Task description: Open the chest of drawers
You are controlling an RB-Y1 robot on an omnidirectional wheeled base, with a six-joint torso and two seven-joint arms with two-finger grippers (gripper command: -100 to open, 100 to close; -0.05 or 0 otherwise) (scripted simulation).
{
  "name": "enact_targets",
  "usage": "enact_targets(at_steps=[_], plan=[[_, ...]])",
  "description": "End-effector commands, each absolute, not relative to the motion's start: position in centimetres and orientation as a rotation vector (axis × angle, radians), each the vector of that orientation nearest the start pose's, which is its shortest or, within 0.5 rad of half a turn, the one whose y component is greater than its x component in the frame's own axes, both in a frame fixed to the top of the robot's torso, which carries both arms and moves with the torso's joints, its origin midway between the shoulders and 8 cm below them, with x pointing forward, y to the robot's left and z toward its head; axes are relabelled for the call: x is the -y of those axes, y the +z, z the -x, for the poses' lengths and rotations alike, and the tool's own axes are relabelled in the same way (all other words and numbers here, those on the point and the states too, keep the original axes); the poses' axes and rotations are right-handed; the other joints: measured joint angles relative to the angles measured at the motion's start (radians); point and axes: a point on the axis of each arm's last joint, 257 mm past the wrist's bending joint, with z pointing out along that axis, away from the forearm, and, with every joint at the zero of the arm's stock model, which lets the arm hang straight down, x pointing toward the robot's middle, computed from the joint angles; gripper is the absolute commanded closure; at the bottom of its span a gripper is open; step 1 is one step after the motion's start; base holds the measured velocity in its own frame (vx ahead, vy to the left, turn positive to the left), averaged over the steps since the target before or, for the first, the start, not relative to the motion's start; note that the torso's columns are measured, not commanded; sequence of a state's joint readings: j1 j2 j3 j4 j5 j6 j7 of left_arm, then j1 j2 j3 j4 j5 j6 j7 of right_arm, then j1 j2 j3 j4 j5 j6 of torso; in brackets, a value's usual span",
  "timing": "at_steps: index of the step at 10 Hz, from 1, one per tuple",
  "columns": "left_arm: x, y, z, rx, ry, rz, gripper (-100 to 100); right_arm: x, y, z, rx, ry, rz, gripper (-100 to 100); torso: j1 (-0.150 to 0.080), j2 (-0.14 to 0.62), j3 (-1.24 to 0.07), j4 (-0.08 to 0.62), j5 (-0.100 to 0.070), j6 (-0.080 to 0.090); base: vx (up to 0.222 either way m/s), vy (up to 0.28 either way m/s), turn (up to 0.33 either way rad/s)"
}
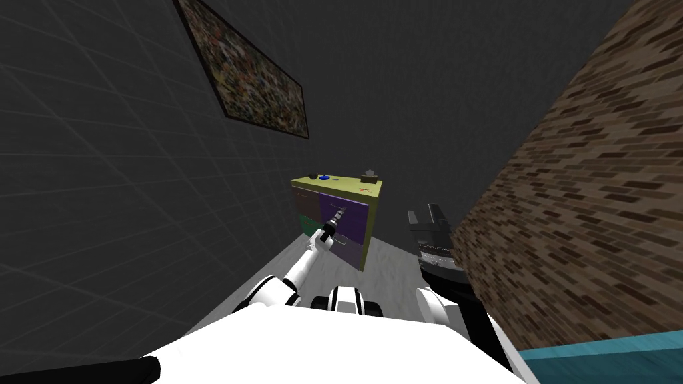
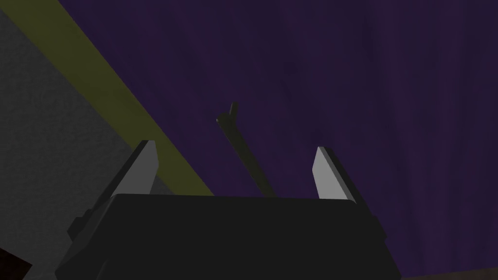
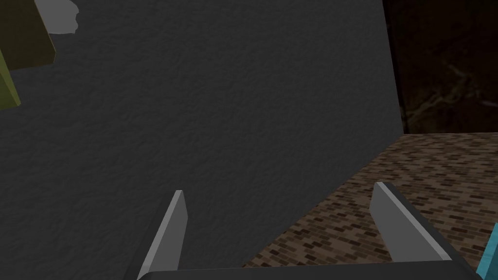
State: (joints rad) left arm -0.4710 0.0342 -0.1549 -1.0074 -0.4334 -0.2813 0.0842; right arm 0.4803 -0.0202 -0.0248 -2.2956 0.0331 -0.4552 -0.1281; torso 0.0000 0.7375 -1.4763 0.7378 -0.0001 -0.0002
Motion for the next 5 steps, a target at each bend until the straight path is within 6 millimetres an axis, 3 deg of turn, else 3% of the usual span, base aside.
enact_targets(at_steps=[1, 5], plan=[[-4.59, -19.44, -62.18, -1.500, -1.206, 0.528, 100, 28.04, 2.95, -34.92, -0.620, 1.379, -0.680, 0, 0.000, -0.001, 0.000, 0.000, 0.000, 0.000, 0.000, 0.000, 0.000], [-4.11, -19.02, -62.26, -1.503, -1.212, 0.522, 100, 28.03, 2.96, -34.93, -0.620, 1.379, -0.680, 0, 0.003, 0.005, 0.003, 0.002, 0.001, 0.000, -0.154, 0.069, 0.017]])
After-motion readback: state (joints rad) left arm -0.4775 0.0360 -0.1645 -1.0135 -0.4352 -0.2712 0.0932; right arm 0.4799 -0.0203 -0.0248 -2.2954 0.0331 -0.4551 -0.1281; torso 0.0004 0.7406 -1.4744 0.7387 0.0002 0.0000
